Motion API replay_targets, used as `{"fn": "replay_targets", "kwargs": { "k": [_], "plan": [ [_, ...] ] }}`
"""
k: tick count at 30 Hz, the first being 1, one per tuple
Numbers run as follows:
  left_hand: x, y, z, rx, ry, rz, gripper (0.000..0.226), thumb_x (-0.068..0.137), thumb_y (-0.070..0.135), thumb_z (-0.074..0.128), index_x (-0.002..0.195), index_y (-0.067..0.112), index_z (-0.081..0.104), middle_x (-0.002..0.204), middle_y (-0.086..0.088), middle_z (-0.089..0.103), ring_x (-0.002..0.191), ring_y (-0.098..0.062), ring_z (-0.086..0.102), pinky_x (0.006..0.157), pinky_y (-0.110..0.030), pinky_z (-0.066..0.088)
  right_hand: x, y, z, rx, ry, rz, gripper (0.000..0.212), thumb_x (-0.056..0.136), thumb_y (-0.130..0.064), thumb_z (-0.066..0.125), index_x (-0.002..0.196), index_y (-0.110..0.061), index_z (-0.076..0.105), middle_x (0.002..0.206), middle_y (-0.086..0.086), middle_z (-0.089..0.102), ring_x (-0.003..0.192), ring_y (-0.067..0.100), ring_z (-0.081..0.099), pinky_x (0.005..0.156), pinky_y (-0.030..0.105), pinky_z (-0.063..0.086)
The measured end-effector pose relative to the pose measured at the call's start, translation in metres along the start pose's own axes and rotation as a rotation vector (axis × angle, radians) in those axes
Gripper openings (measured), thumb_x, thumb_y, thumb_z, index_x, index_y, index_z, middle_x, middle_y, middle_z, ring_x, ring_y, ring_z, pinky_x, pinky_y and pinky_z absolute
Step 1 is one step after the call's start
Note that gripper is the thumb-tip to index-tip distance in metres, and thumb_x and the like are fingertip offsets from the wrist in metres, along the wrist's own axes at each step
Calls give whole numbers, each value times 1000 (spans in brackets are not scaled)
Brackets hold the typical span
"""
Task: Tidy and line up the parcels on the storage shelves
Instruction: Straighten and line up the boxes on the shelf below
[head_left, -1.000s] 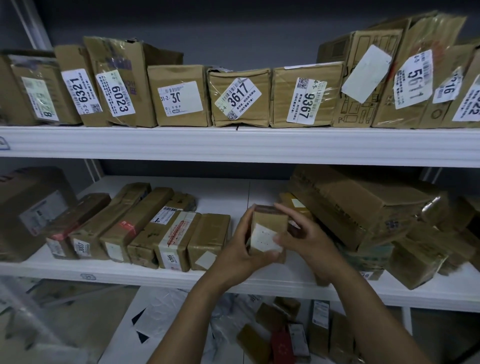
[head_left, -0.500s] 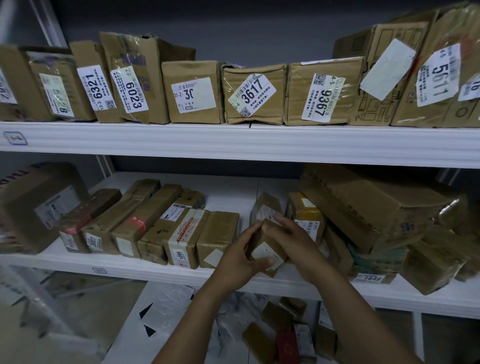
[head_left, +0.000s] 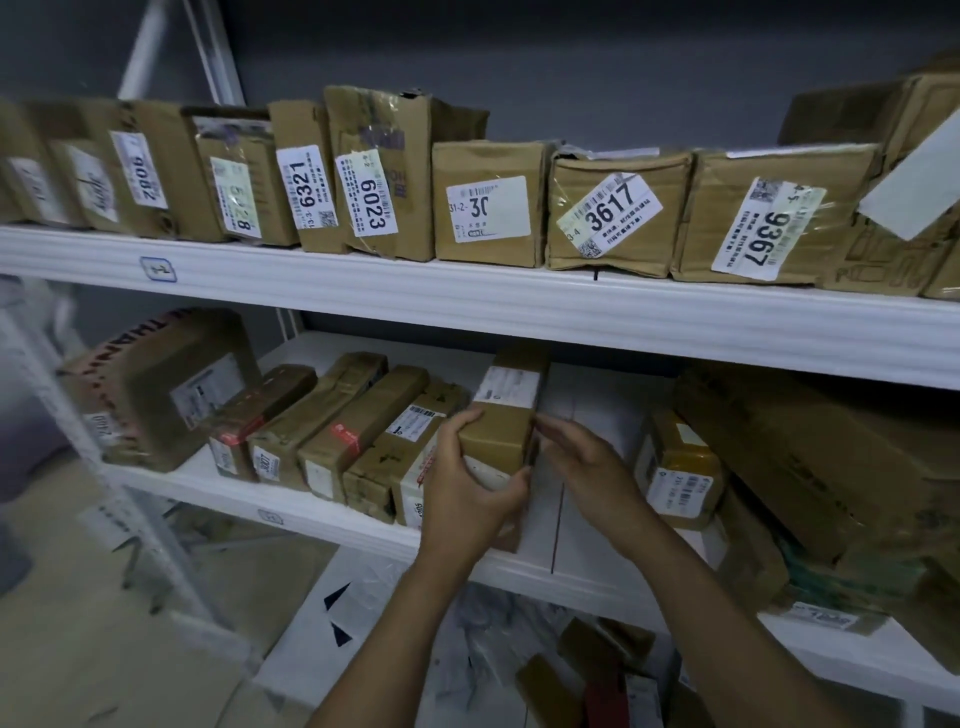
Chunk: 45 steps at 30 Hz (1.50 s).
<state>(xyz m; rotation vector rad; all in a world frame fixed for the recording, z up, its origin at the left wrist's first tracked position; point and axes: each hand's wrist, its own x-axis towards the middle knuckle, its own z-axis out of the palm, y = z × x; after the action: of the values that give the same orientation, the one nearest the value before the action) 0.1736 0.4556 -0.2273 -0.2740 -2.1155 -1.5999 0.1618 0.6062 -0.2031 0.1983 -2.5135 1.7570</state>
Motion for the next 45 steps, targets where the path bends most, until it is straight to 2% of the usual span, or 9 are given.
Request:
{"fn": "replay_targets", "kwargs": {
  "k": [2, 5, 12, 18, 24, 29, 35, 39, 45],
  "plan": [
    [1, -6, -19, -20, 58, -29, 69, 70, 15, 84, 119, 37, 40, 117, 19, 51, 103, 9, 55, 77, -6, 46, 10, 5, 14, -205, -65, -11, 33, 97, -20, 53, 129, -28, 57, 121, -13, 58, 106, 1, 52, 76, 2, 37],
    [7, -19, -51, -40, 113, -87, 70, 72, 12, 83, 124, 30, 41, 114, 21, 50, 101, 17, 52, 75, -3, 45, 19, 15, 37, -459, -121, -49, 39, 93, -28, 62, 131, -23, 57, 133, -10, 50, 119, 6, 48, 92, 13, 36],
    [42, -57, -113, 7, 47, -128, 70, 70, 17, 85, 121, 35, 40, 109, 29, 49, 95, 23, 51, 77, -7, 47, 46, 12, 101, -841, -126, -107, 53, 87, -65, 48, 133, -39, 50, 148, -2, 39, 134, 22, 33, 111, 33, 28],
    [72, -86, -140, -22, -82, -144, 73, 68, 18, 86, 122, 33, 40, 109, 27, 46, 96, 17, 48, 74, -2, 45, 78, 20, 150, -1043, -84, 226, 90, 71, -93, 17, 149, -48, 18, 162, 2, -10, 145, 37, -21, 111, 66, -13],
    [73, -97, -138, -131, -222, -188, 71, 68, 13, 85, 122, 28, 42, 113, 22, 47, 96, 19, 52, 72, -3, 46, 69, 27, 141, -982, -47, 410, 93, 62, -97, 6, 146, -57, -1, 161, 3, -15, 147, 36, -12, 110, 67, -10],
    [65, -91, -122, -162, -316, -203, 73, 69, 15, 86, 124, 26, 40, 106, 25, 49, 88, 25, 51, 71, -1, 44, 55, 15, 120, -996, -74, 476, 75, 79, -86, 22, 145, -59, 0, 162, -2, -14, 148, 32, -12, 112, 60, -11],
    [54, -92, -102, 90, -406, -139, 74, 72, 35, 83, 130, 22, 38, 114, 12, 52, 89, 5, 49, 67, 3, 35, 43, 18, 108, -961, -70, 469, 70, 82, -81, 30, 145, -60, 6, 162, -6, -12, 148, 26, -14, 115, 53, -10],
    [49, -99, -96, 332, -317, 25, 77, 69, 47, 81, 130, 17, 43, 124, -5, 56, 117, -20, 50, 85, -21, 45, 43, 20, 109, -976, -59, 455, 68, 84, -79, 32, 145, -60, 7, 162, -6, -9, 148, 27, -13, 115, 54, -9],
    [41, -105, -93, 313, -357, 24, 77, 68, 55, 78, 126, 19, 44, 121, -4, 59, 115, -21, 53, 93, -33, 49, 31, 21, 94, -964, -21, 466, 70, 82, -81, 33, 144, -60, 10, 162, -7, -6, 149, 25, -10, 115, 54, -9]
  ]
}}
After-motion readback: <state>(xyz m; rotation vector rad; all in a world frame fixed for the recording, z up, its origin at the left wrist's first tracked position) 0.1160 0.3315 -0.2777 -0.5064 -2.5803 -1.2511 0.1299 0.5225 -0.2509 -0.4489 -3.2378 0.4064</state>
